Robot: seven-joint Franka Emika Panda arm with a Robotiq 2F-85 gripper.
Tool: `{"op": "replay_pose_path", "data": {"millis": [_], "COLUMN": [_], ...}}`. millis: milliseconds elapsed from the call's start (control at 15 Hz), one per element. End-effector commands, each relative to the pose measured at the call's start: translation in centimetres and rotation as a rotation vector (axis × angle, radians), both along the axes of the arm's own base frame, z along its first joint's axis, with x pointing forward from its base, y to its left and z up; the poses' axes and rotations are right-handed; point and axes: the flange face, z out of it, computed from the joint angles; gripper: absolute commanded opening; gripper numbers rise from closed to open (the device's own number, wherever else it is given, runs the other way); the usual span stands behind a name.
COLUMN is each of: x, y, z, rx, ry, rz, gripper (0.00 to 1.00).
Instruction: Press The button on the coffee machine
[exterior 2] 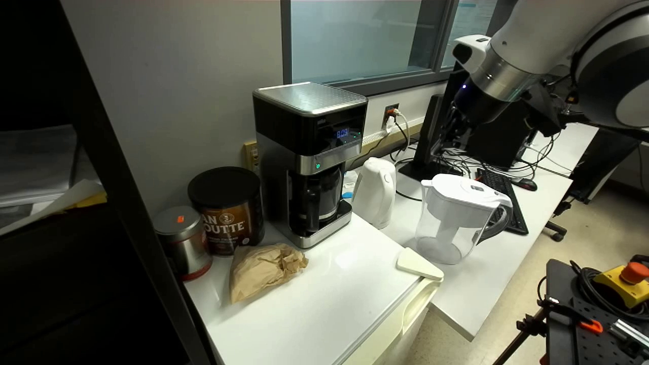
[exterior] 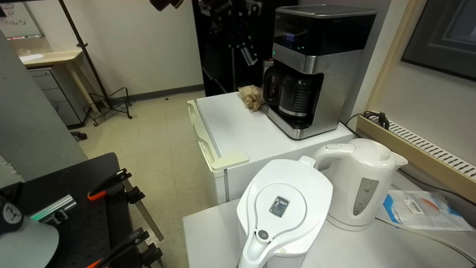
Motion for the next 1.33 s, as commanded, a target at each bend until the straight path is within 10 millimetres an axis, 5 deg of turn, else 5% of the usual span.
{"op": "replay_pose_path", "data": {"millis": [0,667,1267], "x": [3.4,9.7,12.8], "y": [0.8,2.4,2.6], "z": [-0.6,-1.8,-2.5], "rx": [0.000,0.031,0.038], "ry": [-0.046,-0.099,-0.112], "rz": [0.002,0.023,0.017], "gripper": [0.02,0.01,0.01]}}
